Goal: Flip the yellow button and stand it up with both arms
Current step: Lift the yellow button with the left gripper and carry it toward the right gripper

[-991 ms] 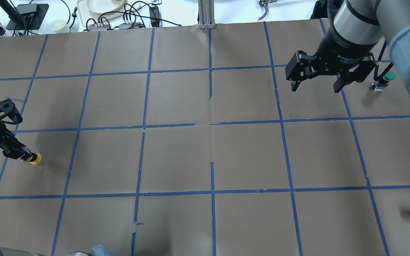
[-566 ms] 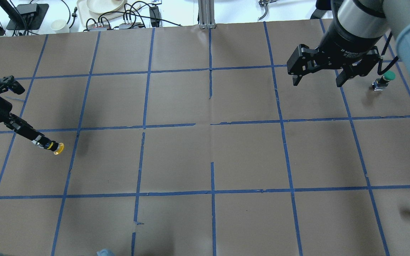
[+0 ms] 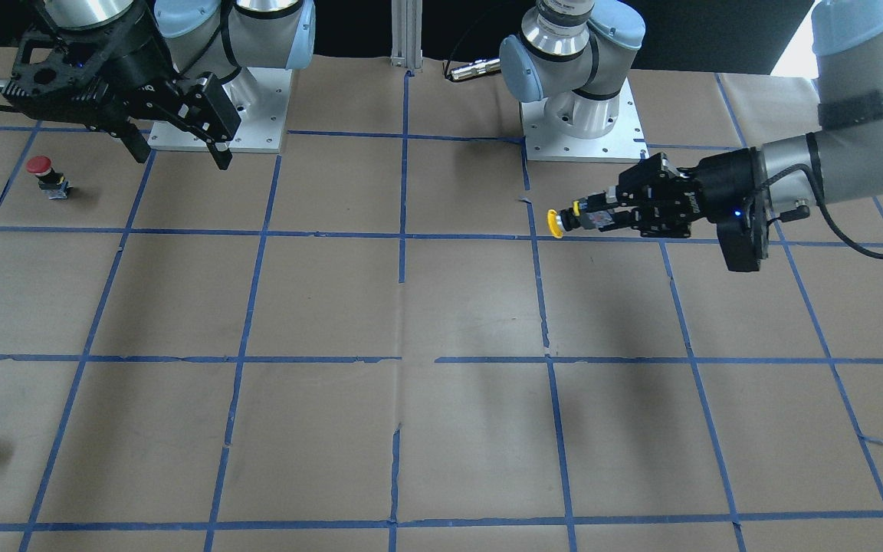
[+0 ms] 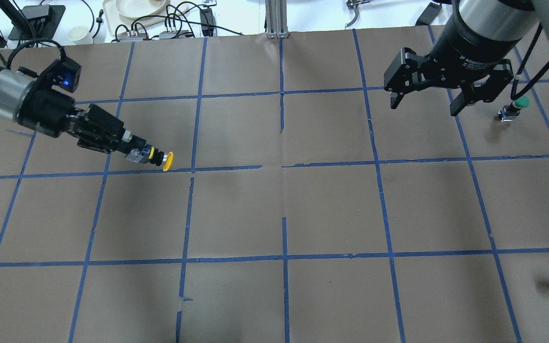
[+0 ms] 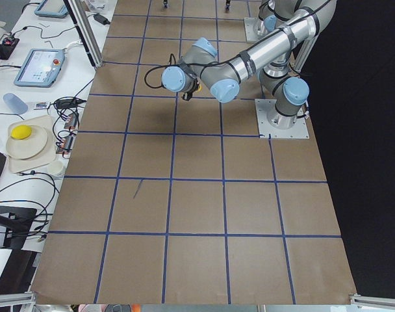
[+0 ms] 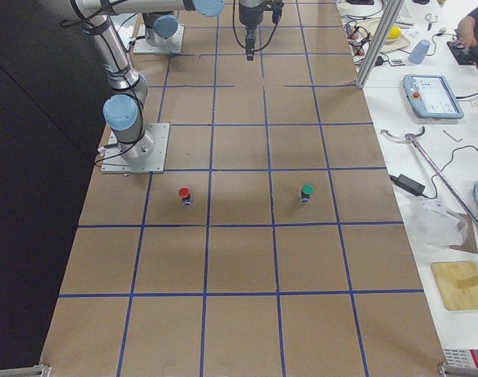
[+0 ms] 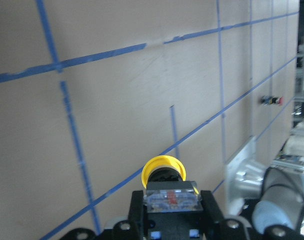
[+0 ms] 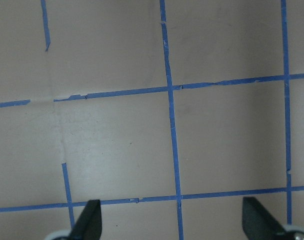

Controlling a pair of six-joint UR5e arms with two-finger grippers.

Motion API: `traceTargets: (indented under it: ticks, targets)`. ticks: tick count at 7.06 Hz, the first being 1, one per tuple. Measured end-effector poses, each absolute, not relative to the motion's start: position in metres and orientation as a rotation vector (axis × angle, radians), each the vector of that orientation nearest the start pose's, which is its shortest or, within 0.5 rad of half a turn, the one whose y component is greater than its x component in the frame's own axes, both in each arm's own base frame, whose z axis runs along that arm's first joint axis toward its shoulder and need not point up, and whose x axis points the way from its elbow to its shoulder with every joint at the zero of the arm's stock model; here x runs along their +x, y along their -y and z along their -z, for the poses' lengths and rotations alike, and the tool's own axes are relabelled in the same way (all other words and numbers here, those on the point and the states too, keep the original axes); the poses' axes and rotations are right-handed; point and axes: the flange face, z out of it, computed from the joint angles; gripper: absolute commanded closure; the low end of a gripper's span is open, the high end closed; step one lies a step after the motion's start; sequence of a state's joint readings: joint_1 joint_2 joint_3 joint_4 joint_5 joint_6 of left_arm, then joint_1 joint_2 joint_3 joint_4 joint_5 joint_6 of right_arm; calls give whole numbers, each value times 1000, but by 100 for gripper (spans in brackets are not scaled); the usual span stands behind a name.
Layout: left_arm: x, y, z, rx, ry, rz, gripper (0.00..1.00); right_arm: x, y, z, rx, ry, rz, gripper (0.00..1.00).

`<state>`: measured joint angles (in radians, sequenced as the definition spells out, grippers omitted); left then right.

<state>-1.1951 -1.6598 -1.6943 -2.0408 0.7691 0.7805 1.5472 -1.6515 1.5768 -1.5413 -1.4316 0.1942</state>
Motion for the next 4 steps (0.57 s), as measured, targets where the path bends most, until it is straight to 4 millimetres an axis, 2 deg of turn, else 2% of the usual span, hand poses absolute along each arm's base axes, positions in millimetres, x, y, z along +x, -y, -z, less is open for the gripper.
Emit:
traceTargets:
  ticks: [1,2,3,4]
  targets:
    - [-70,493,-411,-23,2044,124,91,136,469,-523,466,-2844,20,0]
    - [-115,485,-436,60,1928,113,91,128,476,-525,619,-2685,-19,0]
    - [-146,480,-455,116,1820,106,91,118,481,-528,758,-2550,-59,0]
    - [-168,476,-468,149,1734,103,91,114,485,-531,885,-2417,-112,0]
